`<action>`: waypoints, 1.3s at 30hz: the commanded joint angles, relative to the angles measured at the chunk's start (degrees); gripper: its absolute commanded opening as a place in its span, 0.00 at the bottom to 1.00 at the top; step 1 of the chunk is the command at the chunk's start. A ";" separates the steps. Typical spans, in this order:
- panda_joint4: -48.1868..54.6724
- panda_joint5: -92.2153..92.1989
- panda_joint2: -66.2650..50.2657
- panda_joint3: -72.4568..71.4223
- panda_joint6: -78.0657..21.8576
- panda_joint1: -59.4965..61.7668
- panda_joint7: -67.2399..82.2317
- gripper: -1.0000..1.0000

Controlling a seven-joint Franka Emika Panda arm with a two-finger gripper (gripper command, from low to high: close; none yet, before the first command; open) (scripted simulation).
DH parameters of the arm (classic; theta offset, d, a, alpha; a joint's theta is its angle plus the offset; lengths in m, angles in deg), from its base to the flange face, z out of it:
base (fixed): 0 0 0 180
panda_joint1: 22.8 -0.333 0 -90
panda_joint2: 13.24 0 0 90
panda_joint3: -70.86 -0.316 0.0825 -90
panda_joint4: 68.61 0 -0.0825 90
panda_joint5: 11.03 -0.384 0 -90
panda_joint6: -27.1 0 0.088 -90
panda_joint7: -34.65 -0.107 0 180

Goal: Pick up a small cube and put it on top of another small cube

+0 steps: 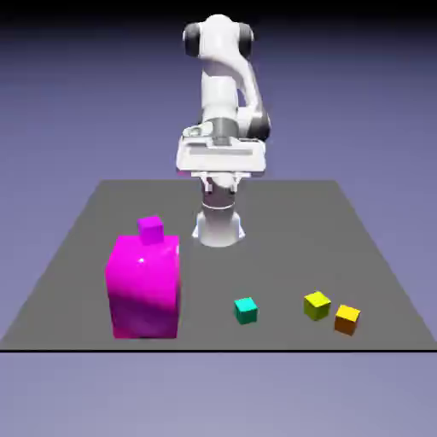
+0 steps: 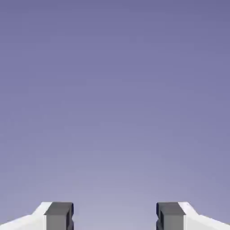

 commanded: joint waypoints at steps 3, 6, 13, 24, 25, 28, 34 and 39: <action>2.65 -2.71 -6.23 -4.57 -2.74 2.47 -6.19 0.50; 5.29 -5.41 -12.46 -9.14 -5.48 4.94 -12.37 0.50; 11.46 -11.73 -27.00 -19.80 -11.88 10.70 -26.80 0.50; 21.16 -21.65 -49.84 -36.55 -21.93 19.76 -49.47 0.50; 22.04 -22.55 -51.91 -38.07 -22.84 20.58 -51.53 0.50; 24.58 -25.15 -57.90 -42.46 -25.47 22.95 -57.47 0.50; 26.29 -23.27 -68.15 -38.18 -16.23 16.15 -57.42 0.50; 25.25 -24.41 -61.93 -40.78 -21.84 20.28 -57.45 0.00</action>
